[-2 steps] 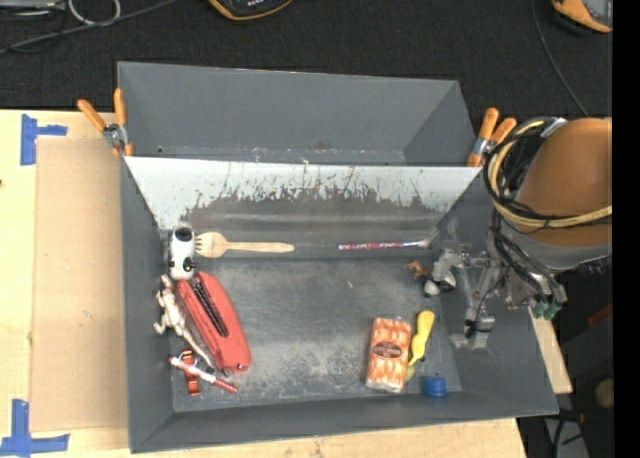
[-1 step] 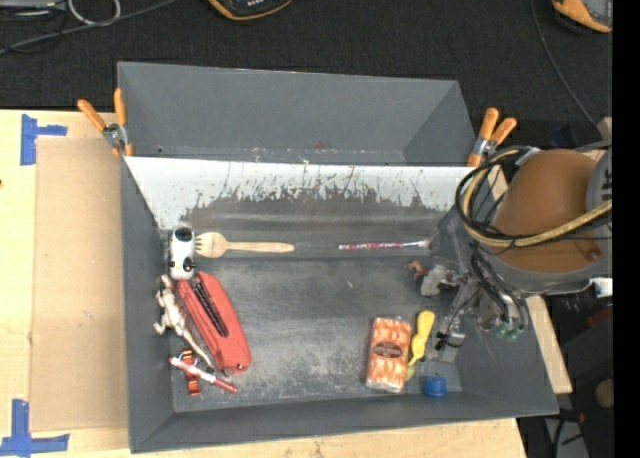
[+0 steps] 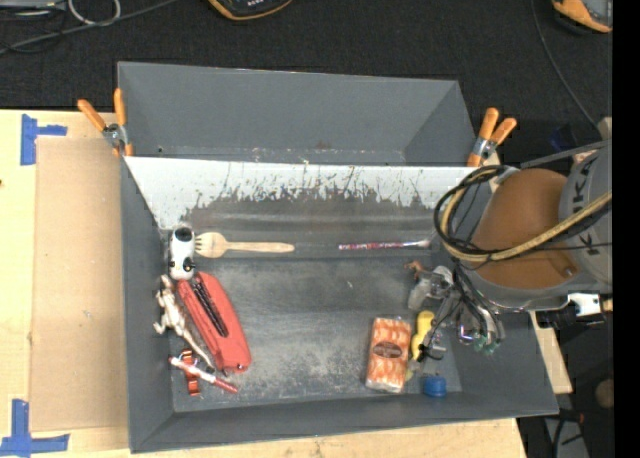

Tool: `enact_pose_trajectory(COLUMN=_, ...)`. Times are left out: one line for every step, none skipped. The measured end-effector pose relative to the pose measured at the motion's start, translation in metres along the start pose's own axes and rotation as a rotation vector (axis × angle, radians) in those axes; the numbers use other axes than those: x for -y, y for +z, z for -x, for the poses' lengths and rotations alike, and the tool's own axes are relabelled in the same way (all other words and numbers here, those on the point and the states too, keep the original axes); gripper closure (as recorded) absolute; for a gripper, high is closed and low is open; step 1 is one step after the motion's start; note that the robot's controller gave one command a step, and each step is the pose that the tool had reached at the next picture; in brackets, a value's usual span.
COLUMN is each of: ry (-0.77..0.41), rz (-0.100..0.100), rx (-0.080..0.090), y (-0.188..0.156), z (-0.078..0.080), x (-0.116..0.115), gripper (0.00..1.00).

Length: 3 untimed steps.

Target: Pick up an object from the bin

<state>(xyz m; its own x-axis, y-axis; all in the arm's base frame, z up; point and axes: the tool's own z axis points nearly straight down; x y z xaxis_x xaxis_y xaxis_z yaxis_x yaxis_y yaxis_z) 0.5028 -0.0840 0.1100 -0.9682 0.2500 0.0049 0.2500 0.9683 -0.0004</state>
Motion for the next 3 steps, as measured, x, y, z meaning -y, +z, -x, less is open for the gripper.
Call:
enact_pose_trajectory(ry=0.112, rz=0.001, rx=-0.002, y=-0.005, z=-0.011, x=-0.027, gripper=0.00)
enact_pose_trajectory(ry=0.177, rz=0.000, rx=-0.005, y=0.043, z=-0.001, x=-0.029, gripper=0.00)
enact_pose_trajectory(ry=0.322, rz=0.003, rx=0.008, y=0.039, z=0.002, x=-0.028, gripper=1.00)
